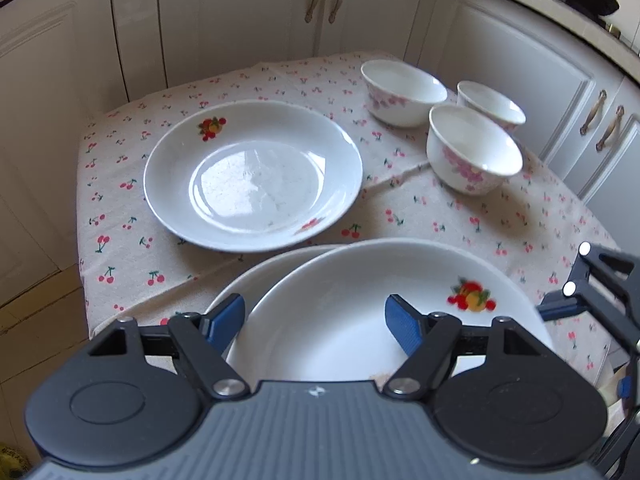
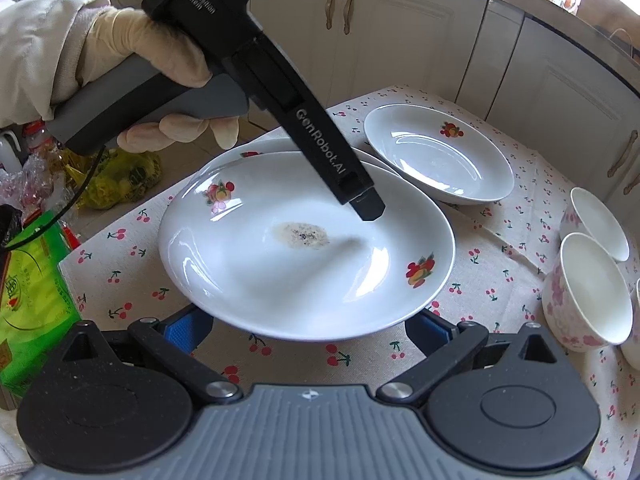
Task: Organize plates and bowls
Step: 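Carry the stained plate with the left tool and lower it onto the white plate, then open the left tool and withdraw it from the plate stack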
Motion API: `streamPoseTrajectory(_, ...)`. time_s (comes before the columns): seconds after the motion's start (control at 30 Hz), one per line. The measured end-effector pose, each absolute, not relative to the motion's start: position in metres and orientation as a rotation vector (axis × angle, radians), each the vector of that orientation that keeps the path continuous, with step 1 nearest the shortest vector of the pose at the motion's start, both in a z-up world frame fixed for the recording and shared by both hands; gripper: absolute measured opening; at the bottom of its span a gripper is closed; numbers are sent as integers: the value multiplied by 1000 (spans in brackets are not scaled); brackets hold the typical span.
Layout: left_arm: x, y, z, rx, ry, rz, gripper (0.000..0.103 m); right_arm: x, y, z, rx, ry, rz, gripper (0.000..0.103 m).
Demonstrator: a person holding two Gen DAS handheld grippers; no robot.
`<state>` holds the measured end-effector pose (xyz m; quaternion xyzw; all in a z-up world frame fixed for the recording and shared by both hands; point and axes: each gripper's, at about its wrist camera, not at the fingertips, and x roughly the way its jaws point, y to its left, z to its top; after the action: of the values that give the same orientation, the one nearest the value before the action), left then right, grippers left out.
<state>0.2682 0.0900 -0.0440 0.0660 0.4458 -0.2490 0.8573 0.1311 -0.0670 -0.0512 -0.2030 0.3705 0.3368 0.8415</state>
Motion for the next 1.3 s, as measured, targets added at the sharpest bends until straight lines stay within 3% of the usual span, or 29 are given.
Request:
streamPoseTrajectory(0.47,248,86,-19,133,844,-543,79,126,-80,-48,-434,759,695,103)
streamPoseTrajectory(0.87,211,94,9,135,739,-521,91,121,-104,-30,-370,682,651,103)
streamPoseTrajectory(1.3,219,95,19,182,697,-475,95,133,-119,-14,-325,611,632,103)
